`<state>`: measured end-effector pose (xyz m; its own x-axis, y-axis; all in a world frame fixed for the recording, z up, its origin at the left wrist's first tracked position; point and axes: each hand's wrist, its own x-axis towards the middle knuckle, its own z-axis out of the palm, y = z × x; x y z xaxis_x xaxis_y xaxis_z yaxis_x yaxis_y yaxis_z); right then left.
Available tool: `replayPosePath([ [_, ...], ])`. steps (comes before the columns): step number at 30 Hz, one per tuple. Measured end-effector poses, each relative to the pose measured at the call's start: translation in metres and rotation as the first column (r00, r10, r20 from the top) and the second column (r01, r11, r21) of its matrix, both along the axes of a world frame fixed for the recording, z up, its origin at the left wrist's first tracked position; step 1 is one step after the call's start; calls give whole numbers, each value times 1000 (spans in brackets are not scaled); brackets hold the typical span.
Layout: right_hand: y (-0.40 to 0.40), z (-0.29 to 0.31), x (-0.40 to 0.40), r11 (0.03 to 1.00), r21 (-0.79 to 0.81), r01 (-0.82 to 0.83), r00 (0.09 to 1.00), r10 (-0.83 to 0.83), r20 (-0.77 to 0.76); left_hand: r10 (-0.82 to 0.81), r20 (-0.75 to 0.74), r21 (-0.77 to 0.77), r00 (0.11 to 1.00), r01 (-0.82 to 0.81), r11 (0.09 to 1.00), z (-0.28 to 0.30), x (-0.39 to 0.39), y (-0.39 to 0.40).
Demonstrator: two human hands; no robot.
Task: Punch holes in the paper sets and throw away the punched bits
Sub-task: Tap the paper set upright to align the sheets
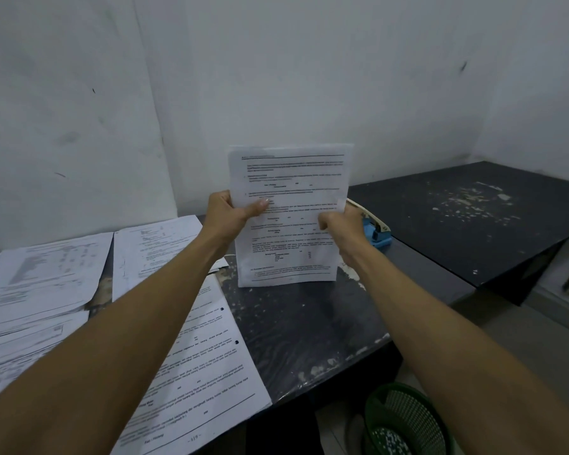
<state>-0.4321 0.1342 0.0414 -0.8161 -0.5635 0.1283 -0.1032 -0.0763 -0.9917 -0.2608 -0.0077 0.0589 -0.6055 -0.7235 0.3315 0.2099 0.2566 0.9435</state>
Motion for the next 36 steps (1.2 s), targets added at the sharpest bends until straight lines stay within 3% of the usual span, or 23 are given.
replayPosePath([
  [13, 3, 4, -9, 996, -47, -75, 996, 77, 45, 25, -8, 17, 1000, -25, 1000, 6, -4, 5],
  [17, 8, 16, -20, 994, -44, -96, 994, 94, -50, 65, -41, 70, 997, -62, 996, 28, -13, 3],
  [23, 17, 32, -45, 995, -7, -98, 993, 97, -64, -39, -5, 104, 999, 39, 994, 48, -24, -7],
  [26, 18, 39, -56, 994, -2, -108, 994, 108, -27, -77, 38, 137, 996, 72, 988, 41, -35, -10],
  [33, 8, 43, -87, 984, 117, -131, 991, 133, -5, 23, 73, 151, 997, -33, 988, 9, -66, -17],
  [36, 1, 40, -102, 989, 133, -70, 996, 77, -54, 53, 128, 174, 990, -75, 982, -8, -76, -22],
])
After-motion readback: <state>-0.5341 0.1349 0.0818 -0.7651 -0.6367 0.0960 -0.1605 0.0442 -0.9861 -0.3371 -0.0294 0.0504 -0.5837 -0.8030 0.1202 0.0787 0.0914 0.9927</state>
